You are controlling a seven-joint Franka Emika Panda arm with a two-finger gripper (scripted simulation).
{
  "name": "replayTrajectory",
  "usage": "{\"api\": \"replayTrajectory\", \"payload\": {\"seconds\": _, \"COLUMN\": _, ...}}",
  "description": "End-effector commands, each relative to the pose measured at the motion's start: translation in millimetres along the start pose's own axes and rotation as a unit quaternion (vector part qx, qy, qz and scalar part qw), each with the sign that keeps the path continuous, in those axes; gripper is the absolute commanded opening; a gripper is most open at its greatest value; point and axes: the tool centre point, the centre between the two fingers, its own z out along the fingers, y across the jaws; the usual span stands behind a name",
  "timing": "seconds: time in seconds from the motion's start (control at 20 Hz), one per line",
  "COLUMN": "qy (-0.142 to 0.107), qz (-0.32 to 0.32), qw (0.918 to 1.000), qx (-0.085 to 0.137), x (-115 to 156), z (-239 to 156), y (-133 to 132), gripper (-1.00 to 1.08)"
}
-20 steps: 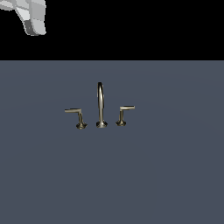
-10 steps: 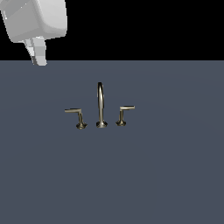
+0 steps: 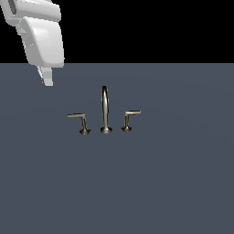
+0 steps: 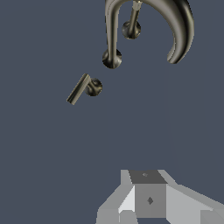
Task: Turn on the faucet by rotating a designated handle.
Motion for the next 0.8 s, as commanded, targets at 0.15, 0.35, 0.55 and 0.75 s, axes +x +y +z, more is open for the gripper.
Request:
{"api": "replayTrajectory", "payload": {"seconds": 0.15, "qy": 0.0, "qz": 0.043, "qw": 0.9991, "qx": 0.001, "x": 9.5, "z": 22.9, "y": -22.1, "gripper": -1.0}}
{"api": "replayTrajectory", "payload": {"seconds": 0.35, "qy": 0.001, "qz": 0.075, "qw": 0.9972, "qx": 0.001, "x": 18.1, "z": 40.0, "y": -37.7, "gripper": -1.0}}
{"api": "replayTrajectory", "payload": {"seconds": 0.55, "qy": 0.002, "qz": 0.109, "qw": 0.994, "qx": 0.0, "x": 28.6, "z": 58.4, "y": -53.6, "gripper": -1.0}}
{"api": "replayTrajectory", "payload": {"seconds": 0.75, "qy": 0.003, "qz": 0.148, "qw": 0.989, "qx": 0.0, "x": 42.0, "z": 79.1, "y": -70.6, "gripper": -1.0}}
